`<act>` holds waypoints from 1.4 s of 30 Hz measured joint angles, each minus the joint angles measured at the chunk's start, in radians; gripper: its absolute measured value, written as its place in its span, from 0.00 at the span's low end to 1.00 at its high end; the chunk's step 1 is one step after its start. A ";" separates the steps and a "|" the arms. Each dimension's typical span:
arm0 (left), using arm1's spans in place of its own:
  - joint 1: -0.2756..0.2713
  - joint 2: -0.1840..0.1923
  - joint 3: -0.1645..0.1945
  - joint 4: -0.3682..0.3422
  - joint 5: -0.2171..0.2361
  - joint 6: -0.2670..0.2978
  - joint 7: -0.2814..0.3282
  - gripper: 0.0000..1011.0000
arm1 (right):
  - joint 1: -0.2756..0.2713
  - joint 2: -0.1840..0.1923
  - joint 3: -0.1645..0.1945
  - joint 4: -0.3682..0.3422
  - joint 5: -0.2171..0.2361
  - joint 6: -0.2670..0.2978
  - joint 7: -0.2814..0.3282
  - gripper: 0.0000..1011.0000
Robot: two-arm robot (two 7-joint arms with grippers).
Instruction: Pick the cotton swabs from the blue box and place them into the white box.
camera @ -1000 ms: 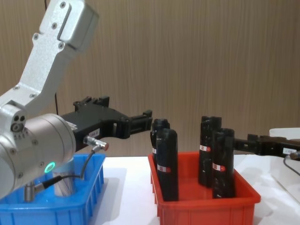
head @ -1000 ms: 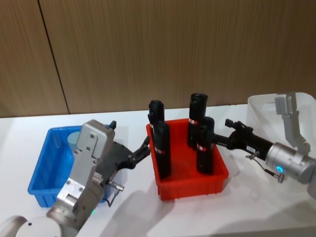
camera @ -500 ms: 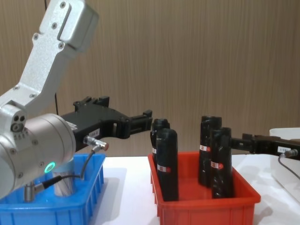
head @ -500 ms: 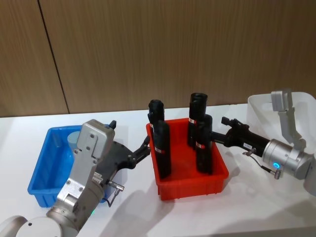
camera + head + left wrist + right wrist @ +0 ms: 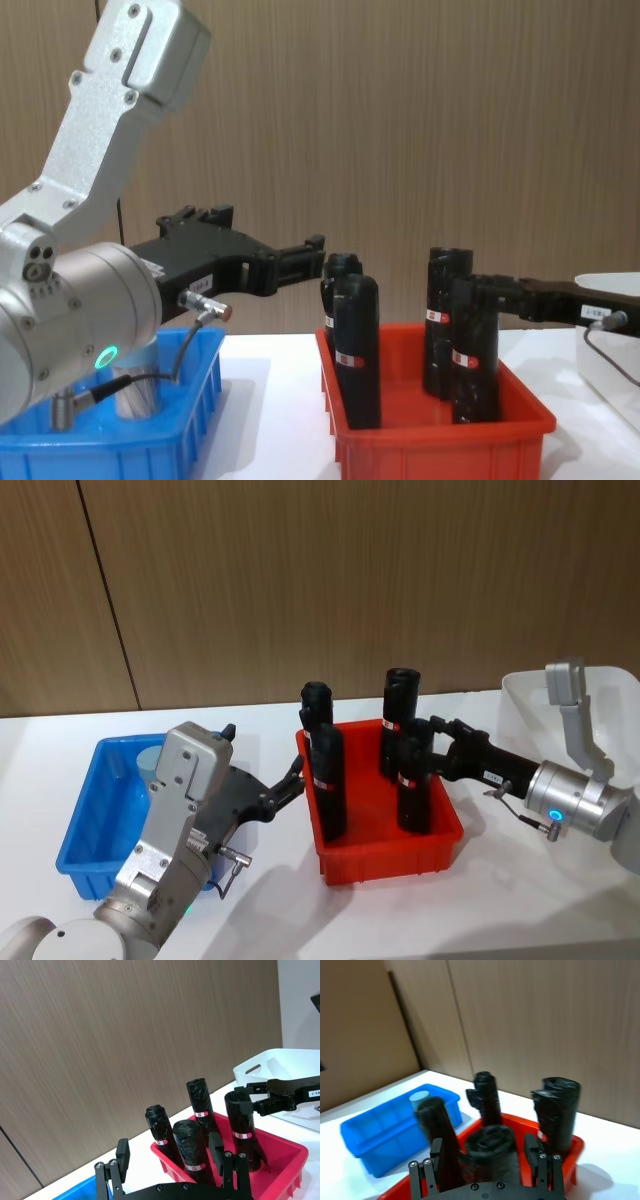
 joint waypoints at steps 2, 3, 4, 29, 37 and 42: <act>0.000 0.000 0.000 0.000 0.000 0.000 0.000 0.99 | 0.000 -0.001 -0.002 -0.003 0.004 -0.001 0.016 0.99; 0.000 0.000 0.000 0.000 0.000 0.000 0.000 0.99 | 0.000 -0.001 -0.003 -0.005 0.005 -0.002 0.024 0.99; 0.000 0.000 0.000 0.000 0.000 0.000 0.000 0.99 | 0.000 -0.001 -0.003 -0.008 0.006 -0.002 0.030 0.99; 0.000 0.000 0.000 0.000 0.000 0.000 0.000 0.99 | 0.012 -0.020 -0.064 0.004 -0.058 -0.076 0.011 0.99; 0.000 0.000 0.000 0.000 0.000 0.000 0.000 0.99 | 0.013 -0.023 -0.076 0.004 -0.092 -0.103 -0.105 0.99; 0.000 0.000 0.000 0.000 0.000 0.000 0.000 0.99 | 0.013 -0.023 -0.078 0.003 -0.107 -0.112 -0.174 0.99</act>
